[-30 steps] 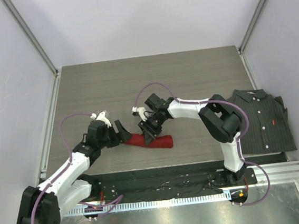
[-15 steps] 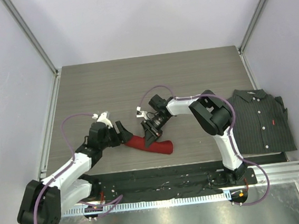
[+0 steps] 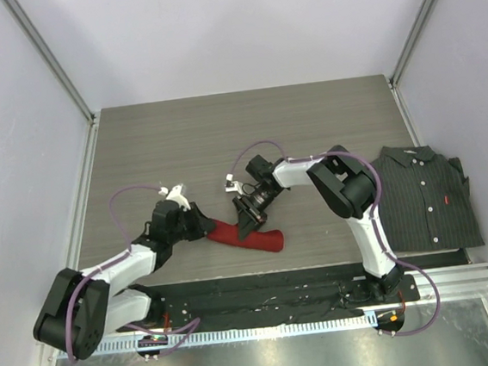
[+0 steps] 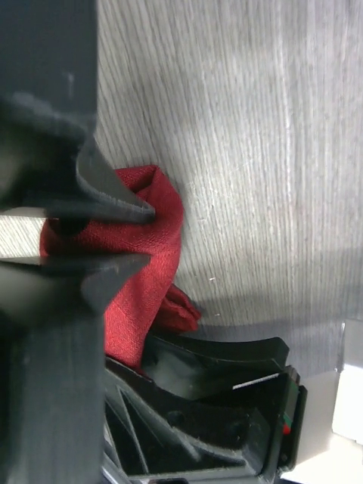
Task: Fold the napkin, place the utensils inside, and roll it up
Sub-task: Roll the napkin with the utensil
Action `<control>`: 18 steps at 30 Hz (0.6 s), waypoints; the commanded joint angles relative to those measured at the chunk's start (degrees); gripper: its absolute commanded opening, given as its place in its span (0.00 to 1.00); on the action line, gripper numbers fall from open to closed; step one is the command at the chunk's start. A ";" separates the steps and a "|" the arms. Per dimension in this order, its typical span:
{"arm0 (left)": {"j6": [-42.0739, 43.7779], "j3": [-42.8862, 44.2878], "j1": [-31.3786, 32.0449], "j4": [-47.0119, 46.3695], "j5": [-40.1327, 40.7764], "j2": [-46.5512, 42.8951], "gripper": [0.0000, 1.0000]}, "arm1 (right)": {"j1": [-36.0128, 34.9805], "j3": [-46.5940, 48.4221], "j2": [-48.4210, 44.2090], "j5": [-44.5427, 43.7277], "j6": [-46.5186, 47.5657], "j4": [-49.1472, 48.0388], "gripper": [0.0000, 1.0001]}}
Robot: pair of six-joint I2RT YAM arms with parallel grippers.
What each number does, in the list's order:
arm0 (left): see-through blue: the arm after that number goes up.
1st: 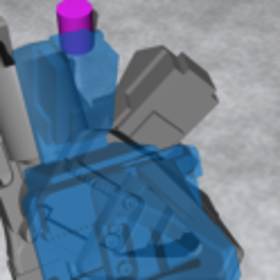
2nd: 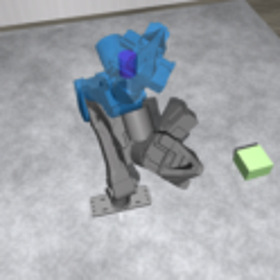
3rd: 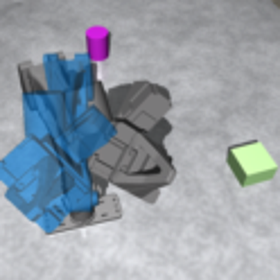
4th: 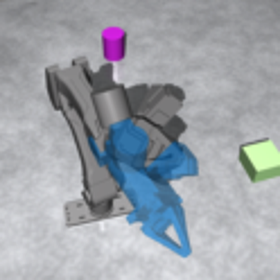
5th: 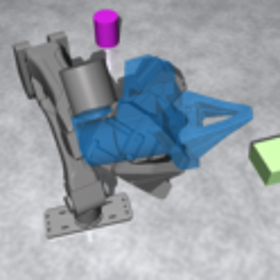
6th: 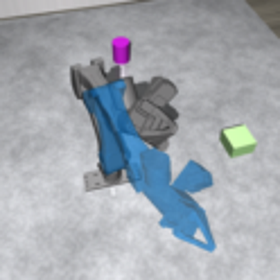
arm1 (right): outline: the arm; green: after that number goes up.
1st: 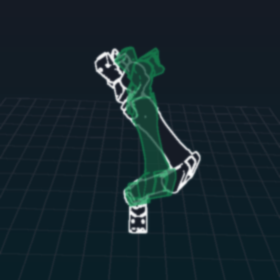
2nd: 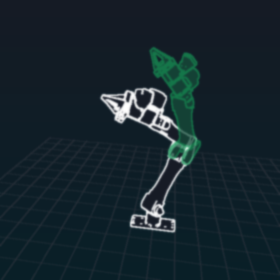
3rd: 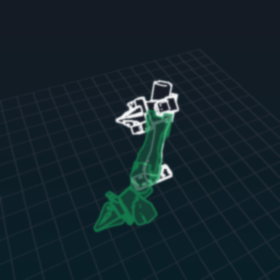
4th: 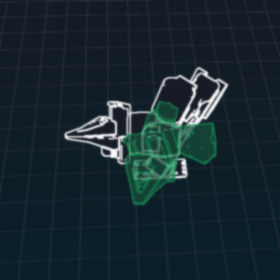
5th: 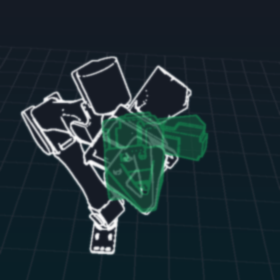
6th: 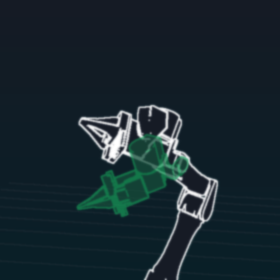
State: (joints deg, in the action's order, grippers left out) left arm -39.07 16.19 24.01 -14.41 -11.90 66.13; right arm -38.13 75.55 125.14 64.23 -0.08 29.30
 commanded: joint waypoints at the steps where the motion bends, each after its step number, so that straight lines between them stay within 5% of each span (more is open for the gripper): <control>1: 0.40 1.56 0.25 -0.54 1.00 1.54 0.10 | 0.25 -0.58 -2.09 -15.50 1.05 1.20 0.51; 3: 0.49 3.41 0.25 2.70 1.44 2.16 0.01 | 0.25 -0.93 -6.12 -18.77 0.78 0.68 0.60; 11: -0.22 11.49 0.25 16.51 1.10 7.52 0.00 | -1.50 -10.40 -24.58 -40.65 0.60 -10.39 0.85; 18: -0.13 17.73 0.07 25.04 -1.90 12.00 0.00 | -13.70 -19.82 -34.61 -63.31 8.85 -23.22 0.95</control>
State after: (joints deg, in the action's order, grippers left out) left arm -39.77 30.76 24.14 2.59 -11.81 76.53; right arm -44.25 59.70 94.56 17.96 2.39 16.23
